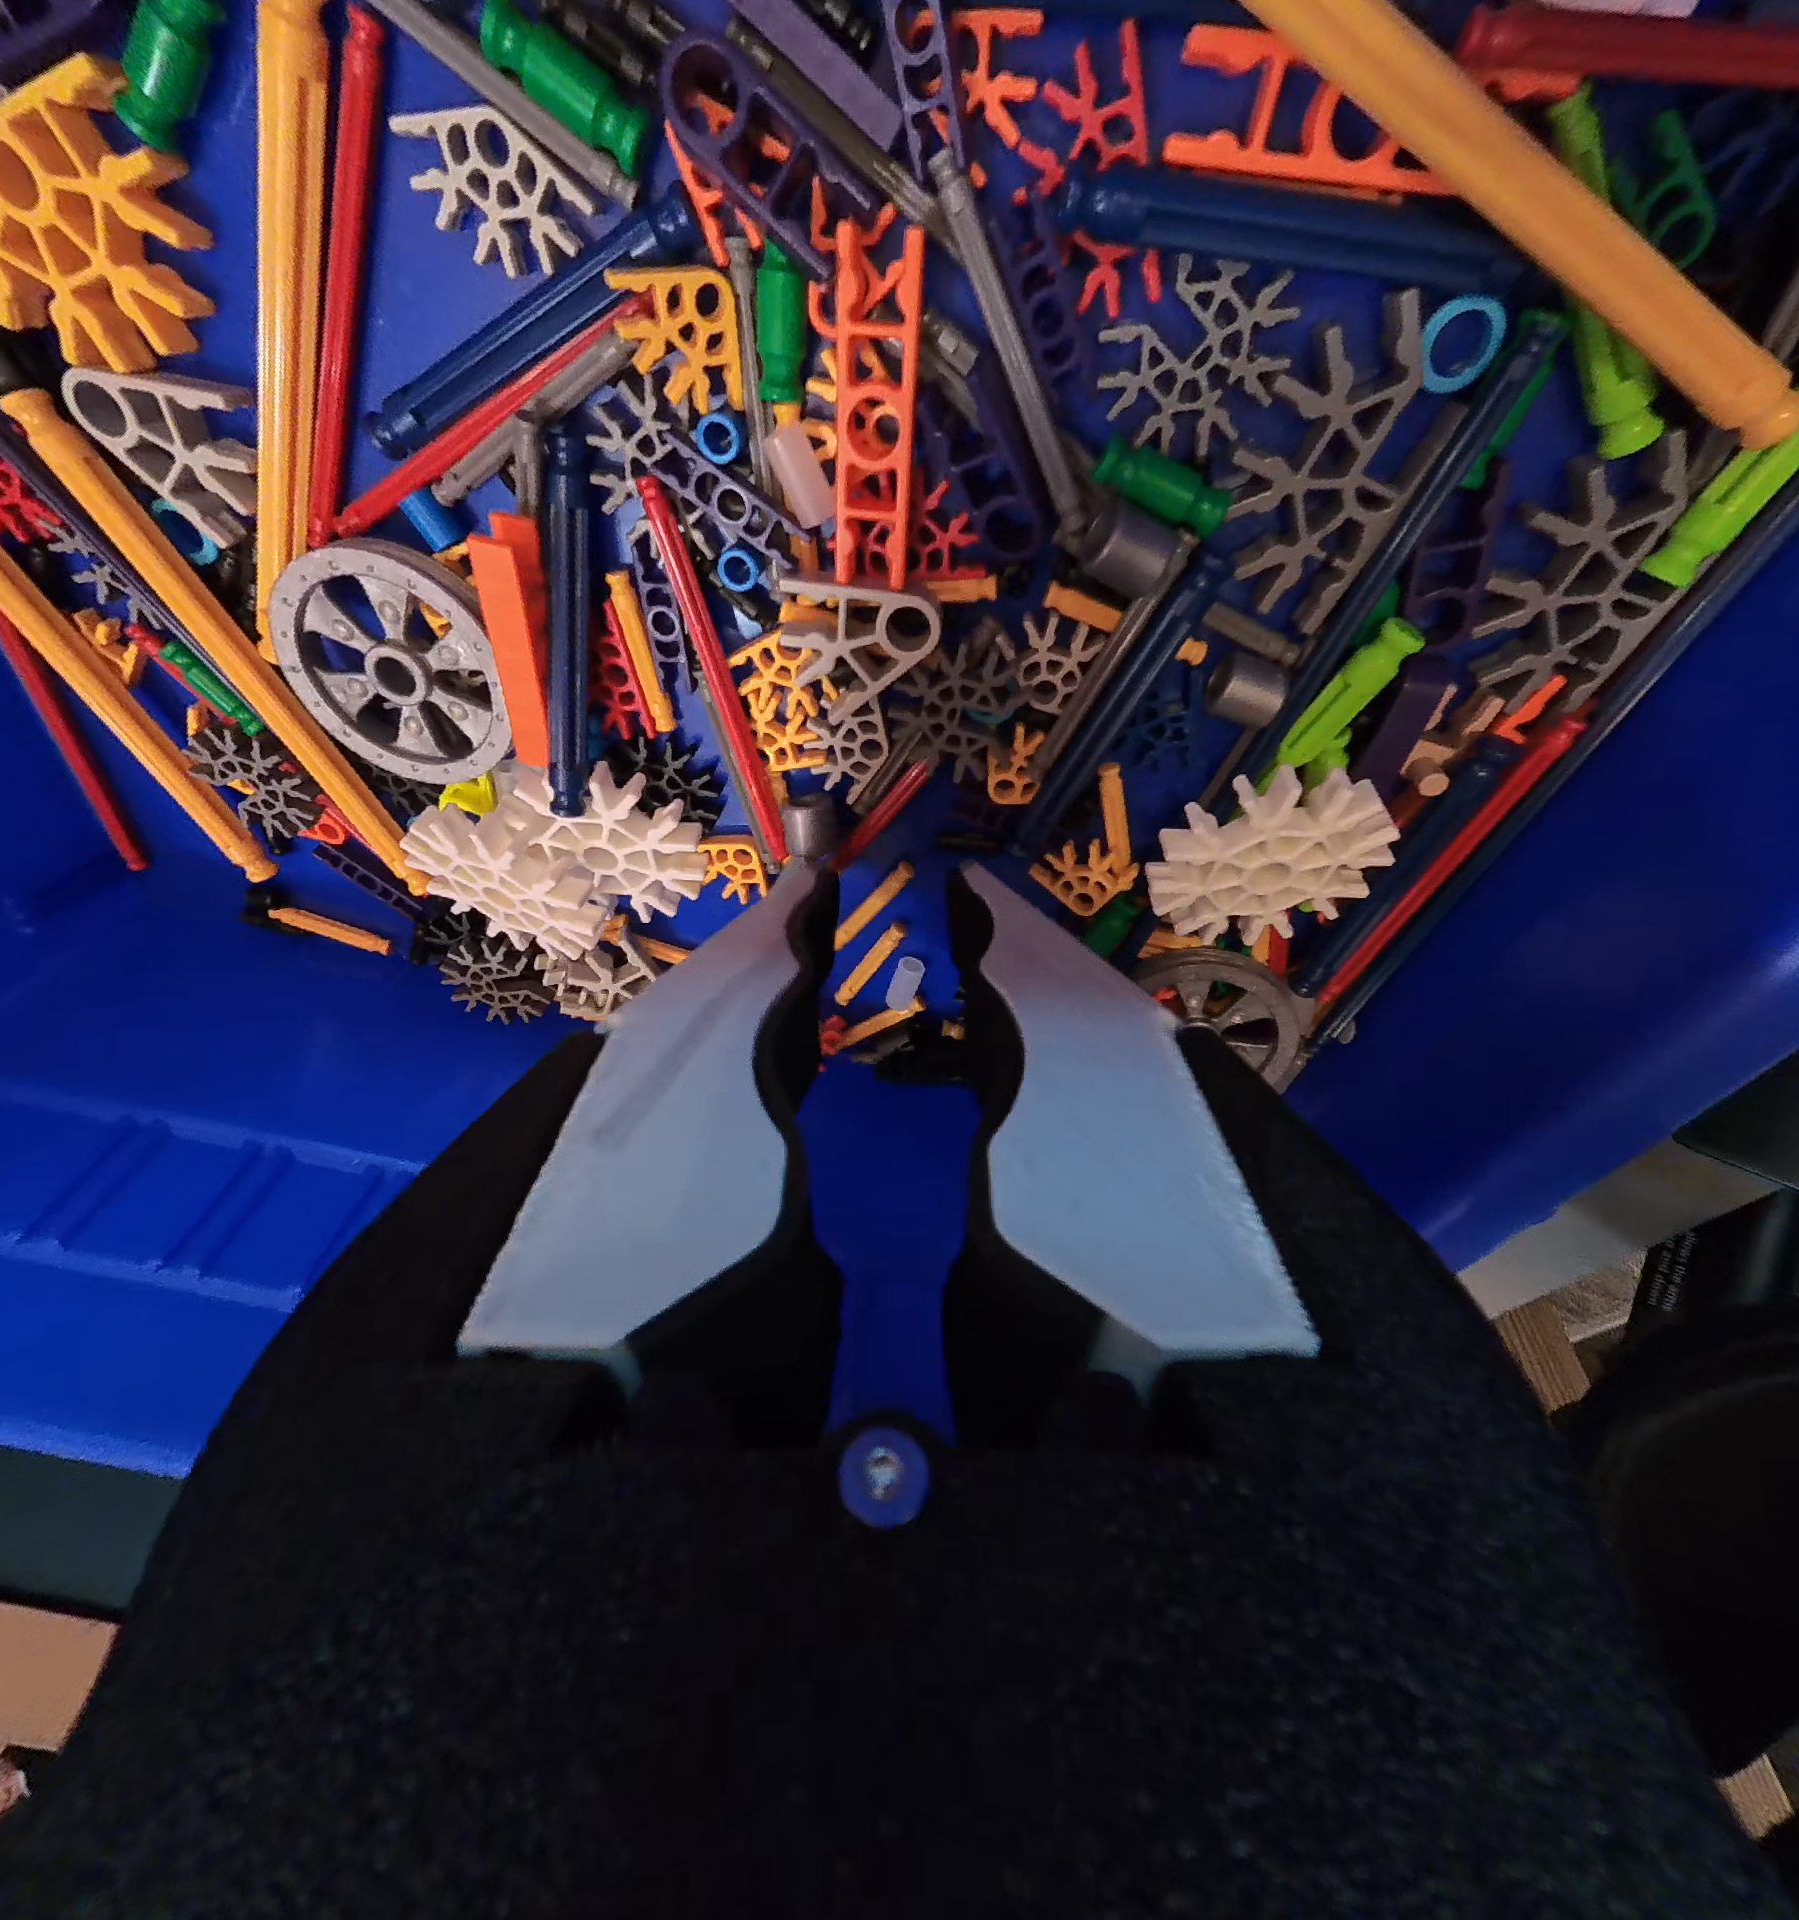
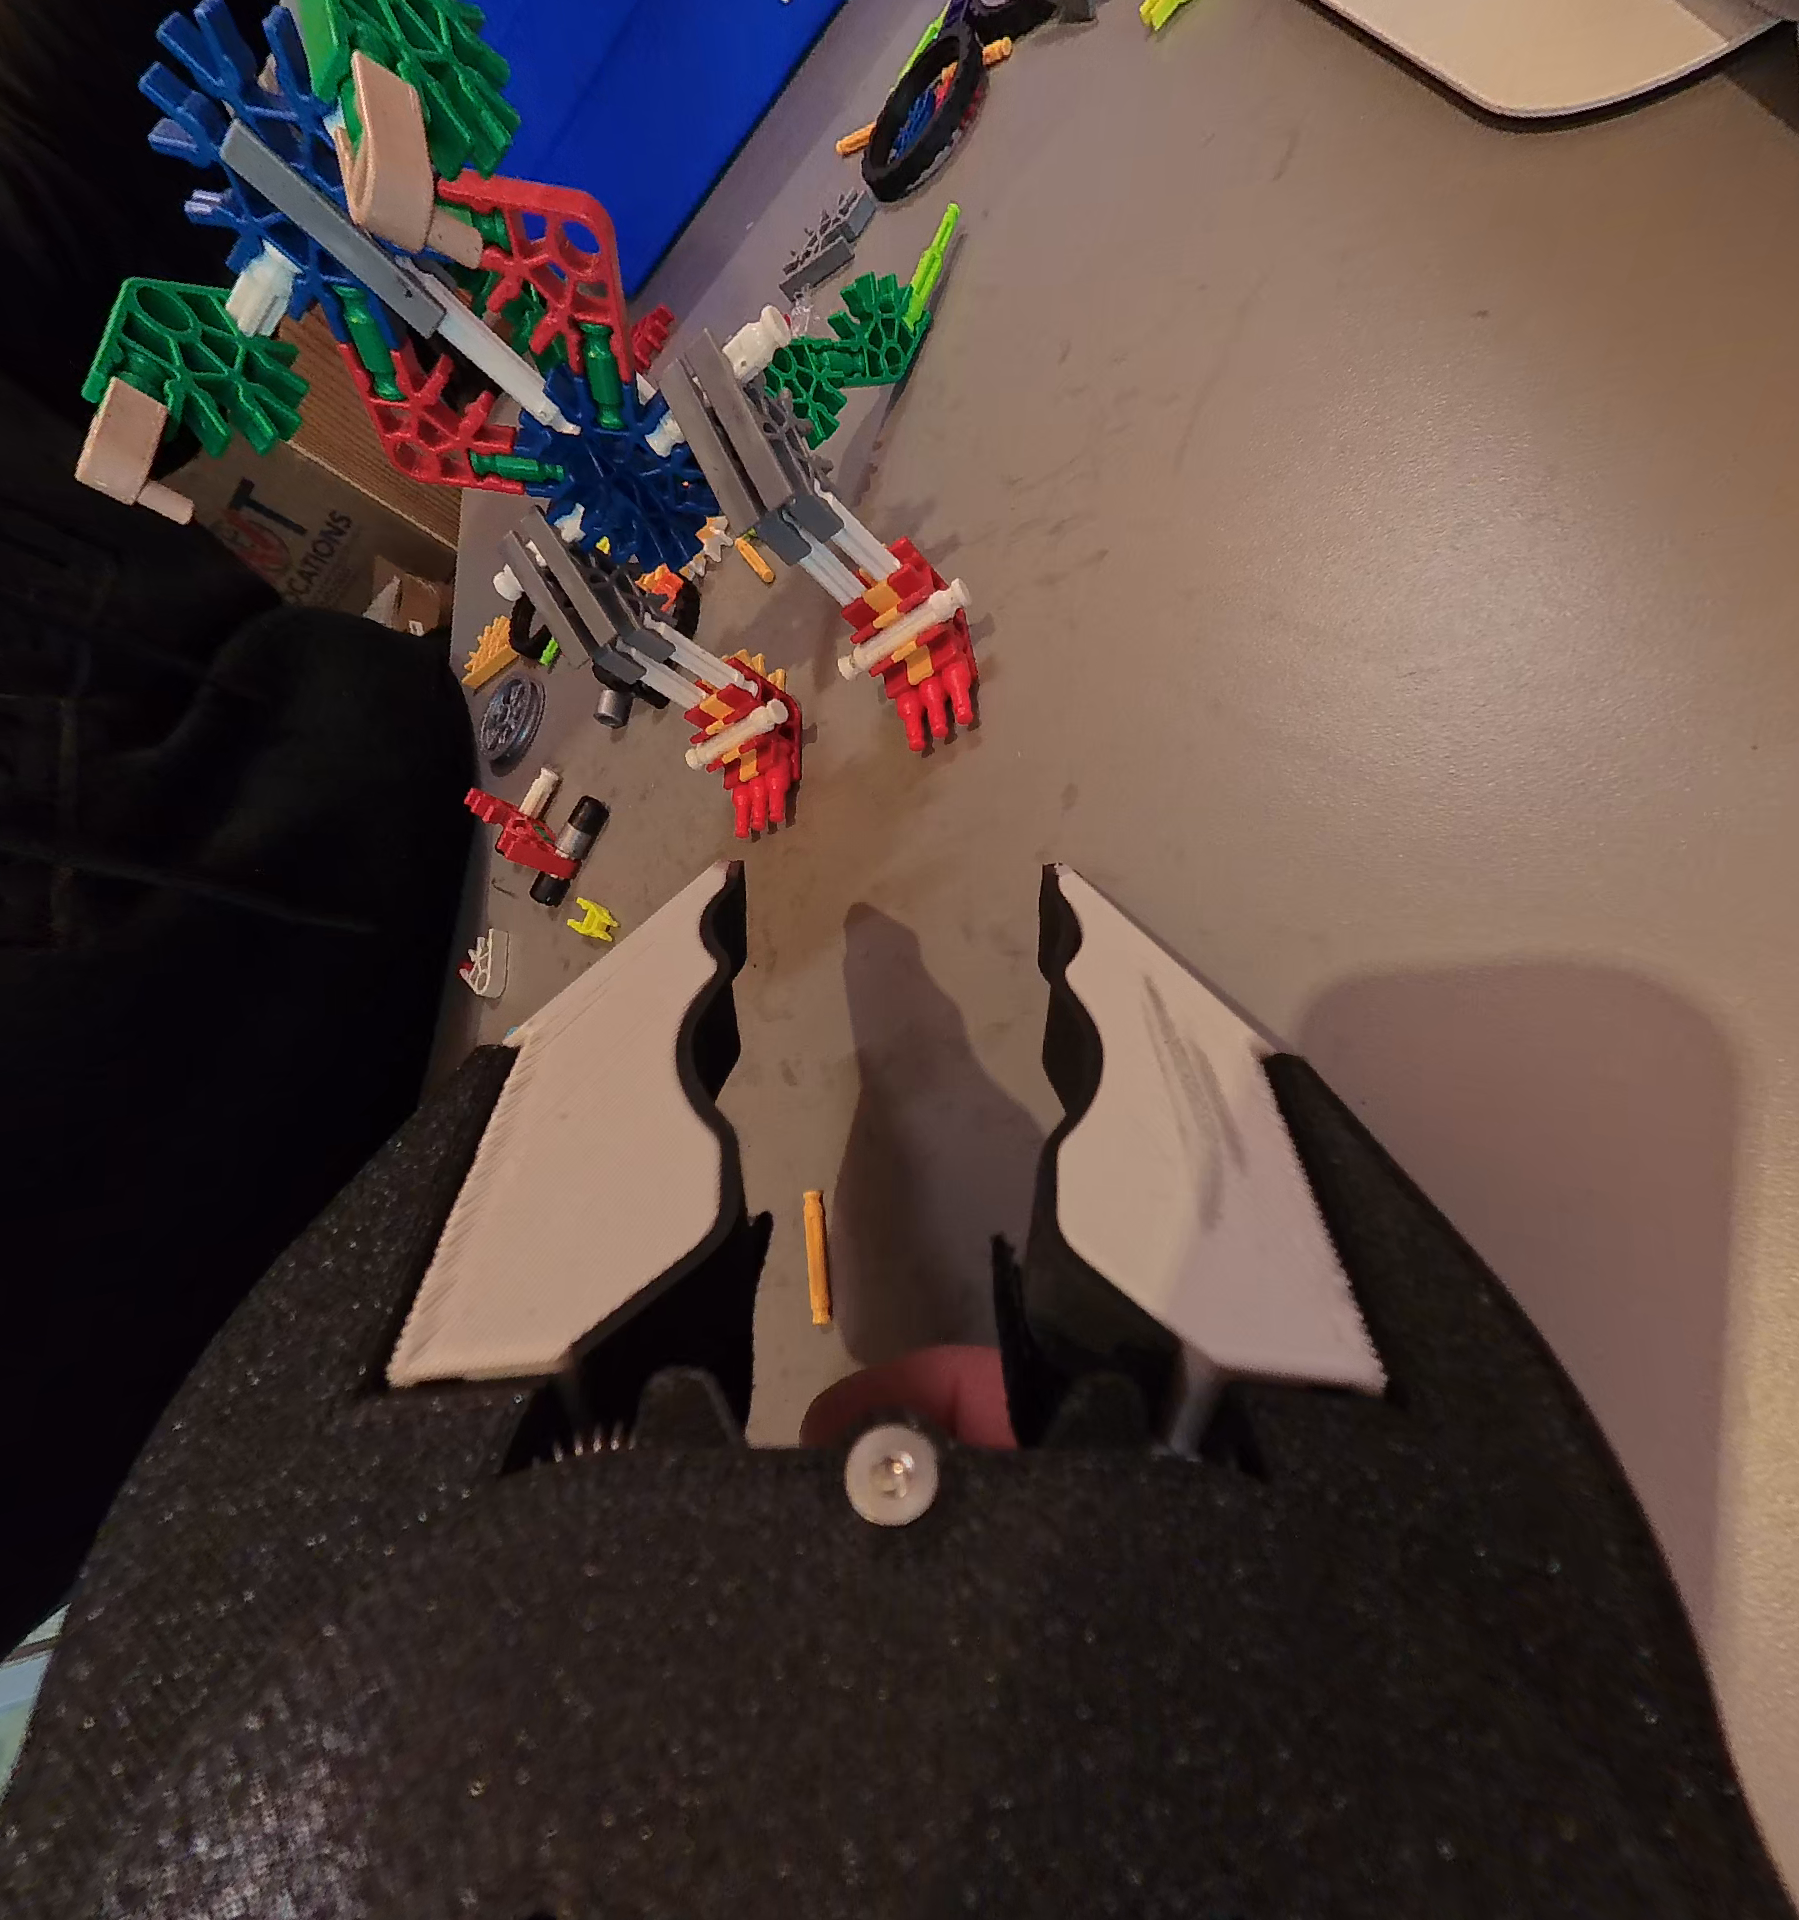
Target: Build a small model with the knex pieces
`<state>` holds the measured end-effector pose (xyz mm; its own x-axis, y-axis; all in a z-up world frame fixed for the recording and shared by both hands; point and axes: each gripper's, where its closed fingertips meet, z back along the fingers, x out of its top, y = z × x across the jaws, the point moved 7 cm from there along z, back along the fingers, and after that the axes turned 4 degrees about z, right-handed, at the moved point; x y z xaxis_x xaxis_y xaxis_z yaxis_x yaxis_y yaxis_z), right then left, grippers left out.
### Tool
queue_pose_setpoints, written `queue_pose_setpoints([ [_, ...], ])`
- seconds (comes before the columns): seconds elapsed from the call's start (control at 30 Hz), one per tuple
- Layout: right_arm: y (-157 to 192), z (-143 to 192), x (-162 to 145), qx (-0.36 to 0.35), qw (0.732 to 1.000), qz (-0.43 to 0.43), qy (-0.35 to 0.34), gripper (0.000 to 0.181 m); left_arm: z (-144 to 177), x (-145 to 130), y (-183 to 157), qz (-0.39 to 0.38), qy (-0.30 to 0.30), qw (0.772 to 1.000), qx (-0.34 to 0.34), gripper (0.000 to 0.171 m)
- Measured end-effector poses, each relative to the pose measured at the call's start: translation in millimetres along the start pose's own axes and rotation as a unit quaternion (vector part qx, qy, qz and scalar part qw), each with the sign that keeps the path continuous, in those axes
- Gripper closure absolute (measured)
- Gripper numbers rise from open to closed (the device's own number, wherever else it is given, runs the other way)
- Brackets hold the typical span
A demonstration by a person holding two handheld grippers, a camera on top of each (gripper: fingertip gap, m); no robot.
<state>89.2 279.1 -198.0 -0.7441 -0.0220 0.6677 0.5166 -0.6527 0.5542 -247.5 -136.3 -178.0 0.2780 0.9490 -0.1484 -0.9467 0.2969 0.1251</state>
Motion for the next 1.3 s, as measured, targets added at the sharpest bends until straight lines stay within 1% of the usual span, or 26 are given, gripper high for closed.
queue_pose_setpoints([
  [0.7,0.0,0.1,-0.1,0.0,1.0,0.001,0.0,0.125,1.5,3.6,-1.0,0.001,-0.023,1.0,-0.001,0.15],
  [0.73,0.0,0.1,0.0,0.0,1.0,0.0,0.0,0.125,1.9,3.2,-1.9,0.002,-0.026,1.0,-0.004,0.148],
  [0.97,0.0,0.2,0.0,0.0,1.0,0.0,0.0,0.125,14.1,5.1,-15.0,0.005,-0.05,0.999,-0.017,0.119],
  [1.13,0.1,0.1,-0.1,0.0,1.0,0.0,0.0,0.125,22.3,5.2,-19.4,0.013,-0.078,0.997,-0.021,0.118],
  [1.3,0.0,0.1,-0.1,0.0,1.0,0.0,0.0,0.125,25.0,3.5,-18.0,0.026,-0.087,0.996,-0.011,0.109],
])
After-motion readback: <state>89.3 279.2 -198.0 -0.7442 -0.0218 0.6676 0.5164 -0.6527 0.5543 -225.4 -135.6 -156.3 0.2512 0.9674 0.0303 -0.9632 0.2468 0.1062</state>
